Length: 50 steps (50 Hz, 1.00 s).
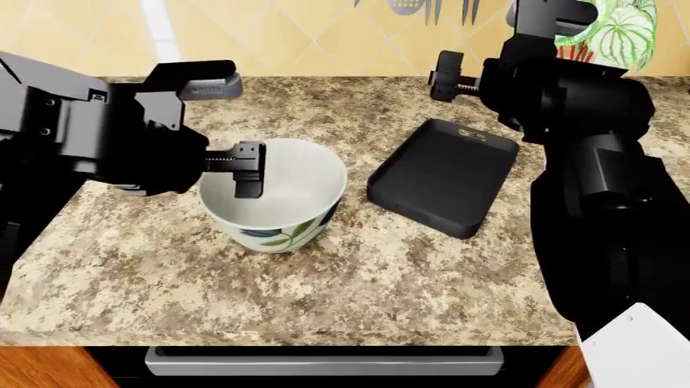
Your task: Move the fresh-baked cupcake off the tray onto the counter, and place the bowl used for mixing into the sink.
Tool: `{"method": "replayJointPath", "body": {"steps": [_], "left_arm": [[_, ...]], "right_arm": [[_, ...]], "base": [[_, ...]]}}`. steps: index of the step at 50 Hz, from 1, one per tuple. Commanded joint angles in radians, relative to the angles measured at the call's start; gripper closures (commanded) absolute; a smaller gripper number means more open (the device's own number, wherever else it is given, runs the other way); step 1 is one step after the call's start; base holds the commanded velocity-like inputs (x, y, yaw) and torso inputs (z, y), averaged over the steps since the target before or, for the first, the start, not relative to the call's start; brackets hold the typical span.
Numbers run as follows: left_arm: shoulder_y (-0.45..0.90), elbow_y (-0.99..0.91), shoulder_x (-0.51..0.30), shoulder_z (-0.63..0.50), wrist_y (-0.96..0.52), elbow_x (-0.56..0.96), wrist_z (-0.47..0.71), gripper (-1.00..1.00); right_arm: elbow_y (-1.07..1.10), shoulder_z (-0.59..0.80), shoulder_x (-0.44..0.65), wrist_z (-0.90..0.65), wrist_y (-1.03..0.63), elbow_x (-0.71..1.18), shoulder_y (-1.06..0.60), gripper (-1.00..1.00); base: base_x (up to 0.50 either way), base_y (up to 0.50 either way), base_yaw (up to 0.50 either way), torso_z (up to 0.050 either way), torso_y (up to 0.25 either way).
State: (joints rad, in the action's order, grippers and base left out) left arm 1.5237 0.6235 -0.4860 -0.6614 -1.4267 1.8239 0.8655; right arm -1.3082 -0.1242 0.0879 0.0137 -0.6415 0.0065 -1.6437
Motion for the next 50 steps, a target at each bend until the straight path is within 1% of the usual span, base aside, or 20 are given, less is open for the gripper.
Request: {"method": "replayJointPath", "body": {"steps": [1,11,15,16,28,37,44,47,50], "left_arm": [[-0.004,0.023,0.002,-0.022,0.009,-0.023,-0.04,-1.0],[0.002,0.049,0.007,-0.044,0.008,-0.037,-0.065,-1.0],[0.006,0.072,0.02,-0.07,0.006,-0.069,-0.101,-1.0],[0.007,0.07,0.019,-0.068,0.012,-0.071,-0.105,1.0],[0.017,0.061,0.016,-0.074,0.032,-0.084,-0.129,1.0],[0.021,0.046,-0.002,-0.058,0.045,-0.059,-0.111,1.0],[0.014,0.007,-0.028,-0.028,0.042,0.018,-0.034,1.0],[0.012,0.003,-0.035,-0.026,0.047,0.019,-0.038,1.0],[0.019,-0.01,-0.049,-0.014,0.047,0.054,-0.001,1.0]], "right_arm": [[0.0,0.001,-0.001,0.0,0.001,-0.001,-0.002,-1.0],[0.0,-0.001,-0.001,-0.001,0.002,0.0,0.003,-1.0],[0.0,-0.002,0.0,-0.002,0.004,0.001,0.005,-1.0],[0.0,-0.003,0.0,-0.002,0.004,0.001,0.006,-1.0],[0.0,-0.001,-0.002,-0.009,0.023,-0.004,0.008,-1.0],[0.0,0.004,0.002,-0.006,0.016,-0.004,-0.012,-1.0],[0.001,0.006,0.001,-0.008,0.014,-0.002,-0.021,-1.0],[0.001,0.006,0.001,-0.009,0.015,-0.001,-0.027,-1.0],[0.001,0.008,-0.002,-0.007,0.011,-0.001,-0.031,-1.0]], "base": [[0.0,0.0,0.0,0.0,0.0],[0.0,0.0,0.0,0.0,0.0],[0.0,0.0,0.0,0.0,0.0],[0.0,0.0,0.0,0.0,0.0],[0.0,0.0,0.0,0.0,0.0],[0.0,0.0,0.0,0.0,0.0],[0.0,0.0,0.0,0.0,0.0],[0.0,0.0,0.0,0.0,0.0],[0.0,0.0,0.0,0.0,0.0]]}}
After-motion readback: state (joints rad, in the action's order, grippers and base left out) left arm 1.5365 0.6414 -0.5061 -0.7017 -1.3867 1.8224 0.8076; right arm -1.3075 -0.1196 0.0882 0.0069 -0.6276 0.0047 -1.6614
